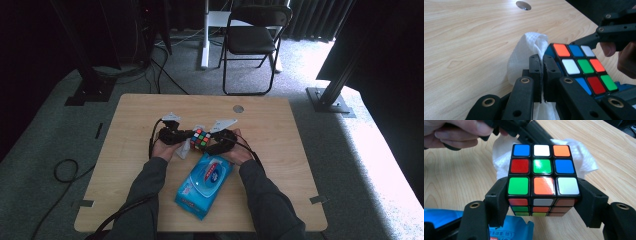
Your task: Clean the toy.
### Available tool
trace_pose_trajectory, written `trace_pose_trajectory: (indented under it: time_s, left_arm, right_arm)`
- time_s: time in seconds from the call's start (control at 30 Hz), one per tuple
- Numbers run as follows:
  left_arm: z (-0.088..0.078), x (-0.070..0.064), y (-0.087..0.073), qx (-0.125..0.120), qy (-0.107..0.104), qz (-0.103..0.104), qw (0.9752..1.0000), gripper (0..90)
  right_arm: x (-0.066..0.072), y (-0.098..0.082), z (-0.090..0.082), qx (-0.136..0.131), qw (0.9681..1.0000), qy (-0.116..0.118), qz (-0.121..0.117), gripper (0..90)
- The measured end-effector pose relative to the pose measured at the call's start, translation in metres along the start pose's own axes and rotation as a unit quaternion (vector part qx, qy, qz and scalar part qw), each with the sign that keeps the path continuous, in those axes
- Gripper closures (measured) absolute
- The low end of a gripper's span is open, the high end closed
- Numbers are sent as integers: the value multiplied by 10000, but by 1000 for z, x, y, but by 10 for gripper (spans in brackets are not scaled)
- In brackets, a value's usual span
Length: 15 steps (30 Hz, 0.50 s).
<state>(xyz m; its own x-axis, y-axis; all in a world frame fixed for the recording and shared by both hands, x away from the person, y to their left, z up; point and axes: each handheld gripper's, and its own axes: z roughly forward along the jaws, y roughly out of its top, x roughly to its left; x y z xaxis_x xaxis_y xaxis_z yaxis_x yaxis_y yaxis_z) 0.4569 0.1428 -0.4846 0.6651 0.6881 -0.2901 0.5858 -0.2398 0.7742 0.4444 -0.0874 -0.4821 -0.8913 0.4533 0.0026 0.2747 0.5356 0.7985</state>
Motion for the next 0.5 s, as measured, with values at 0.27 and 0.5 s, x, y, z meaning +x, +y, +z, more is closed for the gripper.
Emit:
trace_pose_trajectory:
  time_s: [0.27, 0.5]
  left_arm:
    - [5, 2, -7, 110, -9, -49, 9999, 871]
    - [8, 2, -12, 217, 71, -51, 9997, 871]
  right_arm:
    - [-4, 1, -5, -100, 9999, -74, 86, 344]
    - [-7, 0, -6, -149, 9997, -94, 180, 343]
